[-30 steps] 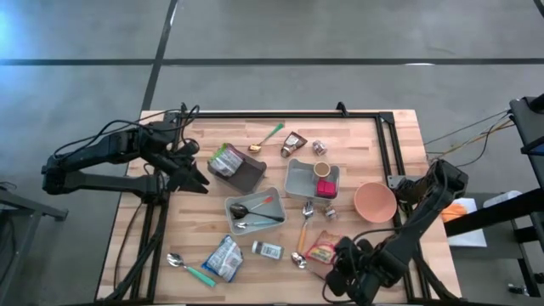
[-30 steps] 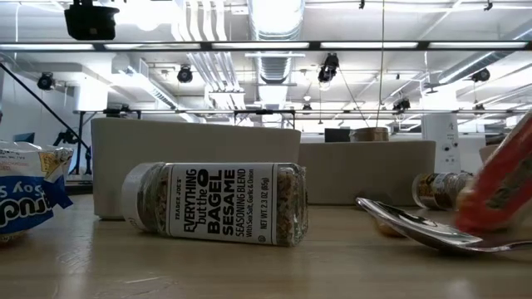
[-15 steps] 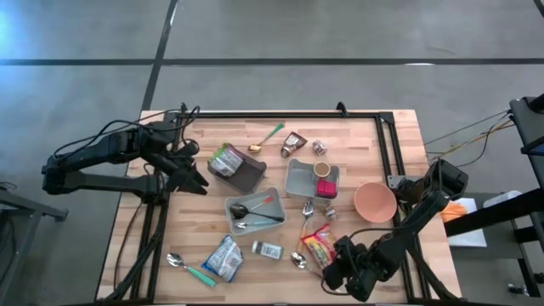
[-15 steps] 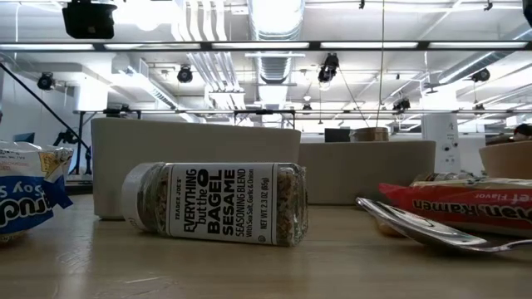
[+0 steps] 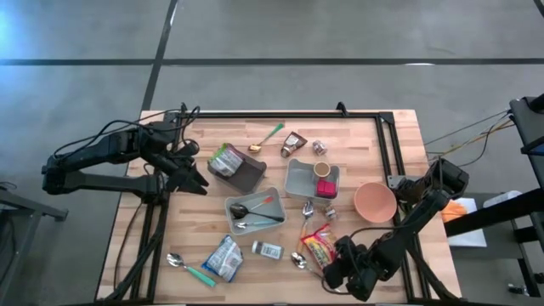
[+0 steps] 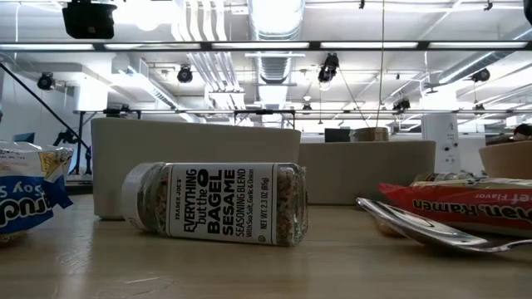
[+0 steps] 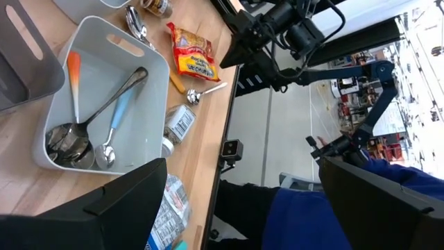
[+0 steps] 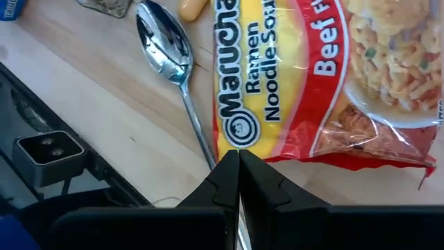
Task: Pick & Place Food Item
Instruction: Put the red noodle pack into the black bin
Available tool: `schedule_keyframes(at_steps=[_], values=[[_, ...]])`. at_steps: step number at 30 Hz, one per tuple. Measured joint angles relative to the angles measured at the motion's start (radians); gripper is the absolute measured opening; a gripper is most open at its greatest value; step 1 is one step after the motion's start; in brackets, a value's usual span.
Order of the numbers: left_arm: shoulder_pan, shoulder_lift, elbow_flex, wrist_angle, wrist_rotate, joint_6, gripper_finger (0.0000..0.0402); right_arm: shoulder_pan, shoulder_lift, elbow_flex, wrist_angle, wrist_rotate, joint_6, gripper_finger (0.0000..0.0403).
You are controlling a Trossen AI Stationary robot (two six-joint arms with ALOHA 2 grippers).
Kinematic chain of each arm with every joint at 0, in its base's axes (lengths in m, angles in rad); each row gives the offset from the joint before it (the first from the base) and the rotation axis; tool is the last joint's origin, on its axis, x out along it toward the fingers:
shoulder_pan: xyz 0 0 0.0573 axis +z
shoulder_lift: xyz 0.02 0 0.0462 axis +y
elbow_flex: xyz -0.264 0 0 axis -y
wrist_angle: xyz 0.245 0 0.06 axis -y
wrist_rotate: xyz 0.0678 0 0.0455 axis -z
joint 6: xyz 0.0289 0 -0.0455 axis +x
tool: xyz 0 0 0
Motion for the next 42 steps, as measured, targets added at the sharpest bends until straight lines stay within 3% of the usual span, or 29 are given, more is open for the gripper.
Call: schedule_keyframes(at_steps=[4, 7, 17, 24, 31, 37, 42], values=[[0.0, 0.0, 0.0, 0.0, 0.0, 0.0, 0.038, -0.021, 0.0, 0.019, 0.001, 0.008, -0.042, 0.0013], [0.0, 0.0, 0.0, 0.0, 0.0, 0.001, 0.038, -0.046, 0.0, 0.034, 0.001, 0.016, -0.089, 0.0041], [0.0, 0.0, 0.0, 0.0, 0.0, 0.0, 0.038, -0.164, 0.0, 0.057, -0.005, 0.009, -0.307, 0.0225], [0.0, 0.0, 0.0, 0.0, 0.0, 0.0, 0.038, -0.265, 0.0, 0.053, -0.04, -0.083, -0.522, 0.0309], [0.0, 0.0, 0.0, 0.0, 0.0, 0.002, 0.038, -0.377, 0.0, 0.086, -0.043, -0.172, -1.018, 0.0336], [0.0, 0.0, 0.0, 0.0, 0.0, 0.003, 0.038, -0.428, 0.001, 0.078, -0.079, -0.187, -1.211, 0.0336], [0.0, 0.0, 0.0, 0.0, 0.0, 0.011, 0.038, -0.445, 0.006, 0.075, -0.071, -0.204, -1.274, 0.0336]])
